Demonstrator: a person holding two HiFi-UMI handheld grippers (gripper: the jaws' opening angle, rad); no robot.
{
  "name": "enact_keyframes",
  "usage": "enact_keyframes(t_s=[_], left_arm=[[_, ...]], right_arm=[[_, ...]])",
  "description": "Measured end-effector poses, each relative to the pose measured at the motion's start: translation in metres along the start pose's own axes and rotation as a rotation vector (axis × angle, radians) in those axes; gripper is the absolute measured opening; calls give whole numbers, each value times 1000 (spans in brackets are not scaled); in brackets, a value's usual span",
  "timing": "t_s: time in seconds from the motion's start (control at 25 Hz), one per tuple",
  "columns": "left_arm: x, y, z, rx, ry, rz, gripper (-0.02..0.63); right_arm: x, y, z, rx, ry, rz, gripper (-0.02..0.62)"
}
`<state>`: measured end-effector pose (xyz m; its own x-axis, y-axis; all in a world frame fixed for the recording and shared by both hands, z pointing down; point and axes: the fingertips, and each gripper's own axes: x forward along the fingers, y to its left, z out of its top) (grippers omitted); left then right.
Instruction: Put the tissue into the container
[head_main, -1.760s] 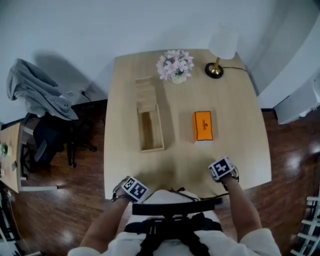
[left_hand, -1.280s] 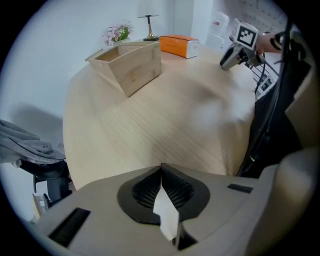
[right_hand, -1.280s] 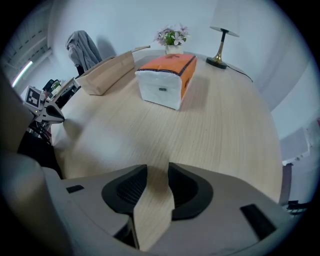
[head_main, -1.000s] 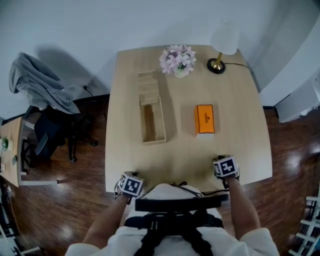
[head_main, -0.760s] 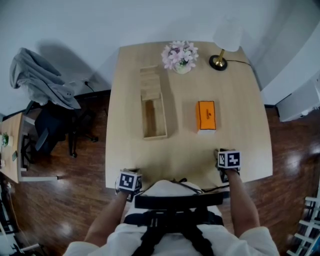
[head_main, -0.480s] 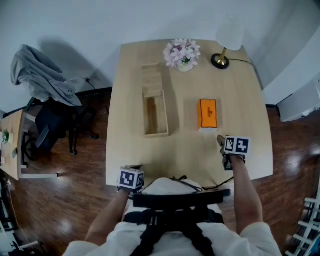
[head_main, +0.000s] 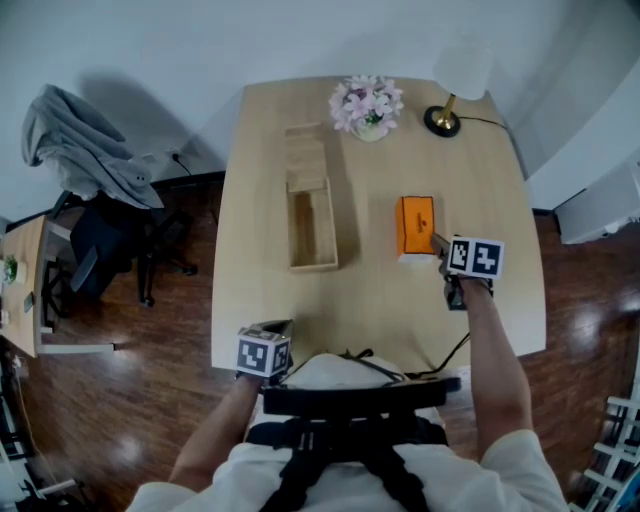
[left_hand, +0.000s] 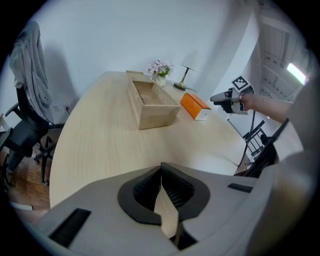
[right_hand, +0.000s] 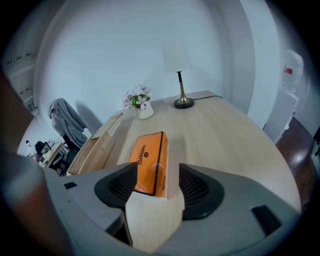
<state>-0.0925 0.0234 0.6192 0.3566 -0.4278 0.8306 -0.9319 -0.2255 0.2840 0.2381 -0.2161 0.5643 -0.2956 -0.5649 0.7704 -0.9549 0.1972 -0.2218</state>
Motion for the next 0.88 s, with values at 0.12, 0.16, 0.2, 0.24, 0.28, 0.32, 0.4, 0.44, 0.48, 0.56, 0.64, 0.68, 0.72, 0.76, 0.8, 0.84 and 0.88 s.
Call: enact_keyframes(t_s=[0.12, 0.16, 0.2, 0.24, 0.28, 0.32, 0.4, 0.44, 0.48, 0.56, 0.64, 0.68, 0.72, 0.76, 0.8, 0.84, 0.88], left_arm=[[-4, -5, 8, 5, -22, -15, 0], [-4, -6, 9, 4, -26, -18, 0], [-5, -7, 10, 2, -29, -20, 0], [-5, -7, 10, -2, -30, -21, 0], [-5, -8, 9, -5, -29, -22, 0], [-4, -8, 9, -8, -27, -22, 0], [-4, -8, 6, -14, -26, -27, 0], [-4, -8, 5, -17, -27, -29, 0], [-4, -7, 4, -19, -27, -30, 0], [-5, -7, 2, -23, -26, -32, 0], [-6, -7, 0, -30, -24, -35, 0], [-7, -7, -1, -33, -24, -35, 0], [-8, -6, -2, -38, -23, -34, 0], [-8, -5, -3, -43, -23, -32, 0], [-9, -4, -5, -46, -22, -31, 0], [-9, -3, -6, -49, -21, -31, 0], [-10, -2, -6, -51, -20, -30, 0]], right_arm=[[4, 18, 12, -23, -20, 17, 300], [6, 22, 15, -31, -23, 19, 326], [8, 25, 17, -42, -21, 20, 357], [11, 29, 18, -52, -16, 25, 375], [14, 32, 18, -61, -8, 30, 384], [18, 34, 17, -68, 1, 30, 401], [26, 36, 13, -79, 24, 19, 425], [30, 37, 10, -84, 36, 13, 435], [34, 37, 8, -90, 48, 8, 443], [42, 39, 6, -107, 70, -3, 453], [52, 39, 3, -125, 96, -22, 459], [57, 39, 2, -133, 108, -31, 459], [61, 41, 1, -136, 116, -32, 459], [66, 44, 0, -135, 122, -23, 459], [70, 47, -2, -132, 130, -14, 459], [74, 46, -4, -130, 144, -20, 459], [77, 42, -7, -131, 162, -40, 459]])
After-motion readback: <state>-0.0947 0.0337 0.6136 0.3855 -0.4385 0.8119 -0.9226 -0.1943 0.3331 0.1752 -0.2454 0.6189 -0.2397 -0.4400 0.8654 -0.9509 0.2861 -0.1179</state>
